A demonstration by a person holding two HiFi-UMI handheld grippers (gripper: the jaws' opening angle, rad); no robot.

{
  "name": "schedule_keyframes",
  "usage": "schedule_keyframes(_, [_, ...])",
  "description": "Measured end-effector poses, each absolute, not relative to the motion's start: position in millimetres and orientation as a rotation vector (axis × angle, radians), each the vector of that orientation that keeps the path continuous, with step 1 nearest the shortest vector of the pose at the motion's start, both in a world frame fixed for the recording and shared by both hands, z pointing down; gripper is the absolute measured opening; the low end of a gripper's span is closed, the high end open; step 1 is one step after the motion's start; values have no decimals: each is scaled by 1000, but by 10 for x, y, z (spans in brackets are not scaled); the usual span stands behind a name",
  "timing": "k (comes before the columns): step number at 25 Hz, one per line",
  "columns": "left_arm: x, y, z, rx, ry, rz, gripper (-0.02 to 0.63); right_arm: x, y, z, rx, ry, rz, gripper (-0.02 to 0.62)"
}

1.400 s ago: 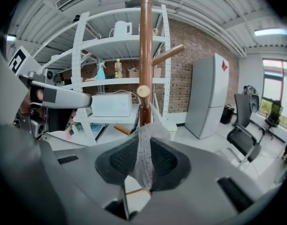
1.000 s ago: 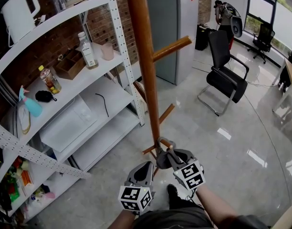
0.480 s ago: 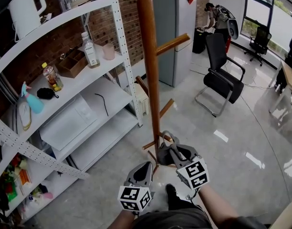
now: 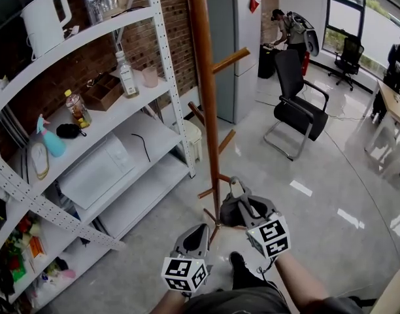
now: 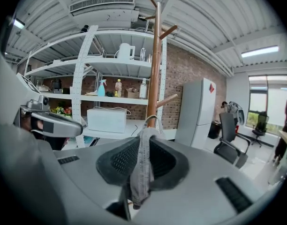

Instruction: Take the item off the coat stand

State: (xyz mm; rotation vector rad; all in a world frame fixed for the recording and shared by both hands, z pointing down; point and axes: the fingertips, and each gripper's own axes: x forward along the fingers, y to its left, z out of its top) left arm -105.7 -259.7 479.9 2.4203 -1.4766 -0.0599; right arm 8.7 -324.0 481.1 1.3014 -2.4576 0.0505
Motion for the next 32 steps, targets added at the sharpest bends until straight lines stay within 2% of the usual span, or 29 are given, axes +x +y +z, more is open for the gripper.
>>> schedule_keyframes(17, [-1058,-1975,4964,2455,-1307,-33,6,329,-2271,4970,1497,-2335,169,61])
schedule_keyframes(32, [-876,-1862,4967,2505,-1256,-1,8,478,-2067,5057,1559,-2318,215,61])
